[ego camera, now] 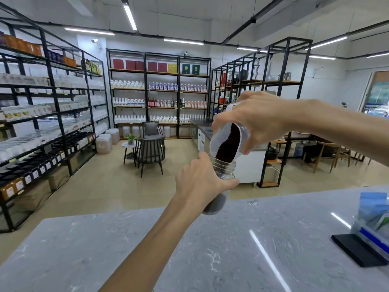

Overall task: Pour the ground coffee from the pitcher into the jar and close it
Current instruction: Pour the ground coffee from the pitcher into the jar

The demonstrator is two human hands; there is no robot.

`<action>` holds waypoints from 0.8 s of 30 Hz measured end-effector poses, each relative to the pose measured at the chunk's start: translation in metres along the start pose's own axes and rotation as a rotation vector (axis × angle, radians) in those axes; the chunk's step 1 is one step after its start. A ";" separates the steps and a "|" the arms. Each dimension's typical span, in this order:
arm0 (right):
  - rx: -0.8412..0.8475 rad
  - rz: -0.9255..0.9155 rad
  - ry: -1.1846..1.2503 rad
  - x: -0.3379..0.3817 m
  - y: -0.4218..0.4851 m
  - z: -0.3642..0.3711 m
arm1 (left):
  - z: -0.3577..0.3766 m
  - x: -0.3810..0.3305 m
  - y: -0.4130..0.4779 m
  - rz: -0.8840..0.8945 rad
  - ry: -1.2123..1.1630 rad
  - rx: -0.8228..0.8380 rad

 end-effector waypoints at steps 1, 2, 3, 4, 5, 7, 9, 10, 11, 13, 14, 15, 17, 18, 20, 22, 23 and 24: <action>0.010 -0.001 0.002 0.000 0.000 0.000 | -0.001 0.000 0.000 0.001 0.001 -0.001; 0.027 0.001 0.002 0.001 0.000 0.001 | -0.001 -0.001 -0.001 -0.001 0.001 0.001; 0.045 0.006 -0.005 0.001 0.000 0.001 | -0.001 -0.001 -0.001 -0.003 0.000 0.002; 0.060 0.014 -0.019 0.001 0.001 0.001 | -0.001 -0.001 -0.001 -0.006 -0.001 0.001; 0.072 0.023 -0.039 0.001 0.002 0.001 | -0.002 -0.002 -0.001 -0.008 -0.003 -0.002; 0.083 0.034 -0.073 0.001 0.004 -0.001 | -0.002 -0.001 -0.001 -0.015 -0.009 -0.006; 0.086 0.032 -0.089 0.002 0.006 -0.002 | -0.004 0.000 -0.001 -0.022 -0.016 -0.007; 0.085 0.028 -0.092 0.002 0.006 -0.002 | -0.004 0.001 -0.001 -0.023 -0.015 -0.011; 0.085 0.024 -0.092 0.003 0.007 -0.002 | -0.005 0.001 -0.001 -0.021 -0.012 -0.015; 0.085 0.016 -0.089 0.004 0.008 -0.003 | -0.005 0.001 -0.002 -0.016 -0.005 -0.024; 0.085 0.013 -0.091 0.005 0.008 -0.003 | -0.005 0.001 -0.002 -0.014 -0.004 -0.026; 0.085 0.012 -0.096 0.006 0.009 -0.004 | -0.005 0.002 -0.002 -0.012 -0.002 -0.026; 0.084 0.010 -0.106 0.008 0.009 -0.005 | -0.004 0.002 -0.002 -0.013 -0.001 -0.023; 0.089 0.013 -0.119 0.008 0.011 -0.005 | -0.004 0.002 -0.002 -0.016 -0.003 -0.019; 0.086 0.057 -0.114 0.007 0.011 -0.007 | -0.003 0.002 -0.001 -0.023 -0.012 -0.012; 0.067 0.115 -0.099 0.006 0.011 -0.010 | -0.002 0.002 0.000 -0.026 -0.021 -0.010; 0.063 0.119 -0.113 0.006 0.010 -0.011 | -0.002 0.001 0.000 -0.024 -0.021 -0.010; 0.054 0.104 -0.134 0.008 0.010 -0.011 | -0.001 0.001 0.000 -0.021 -0.019 -0.010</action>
Point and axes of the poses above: each hand's wrist, its own y-axis towards the middle knuckle, its own z-axis out of the palm, x = y × z, the point moved 8 cm from there along y, towards the middle knuckle, and after that the axes turned 5 degrees about -z, right-handed, at the moved point
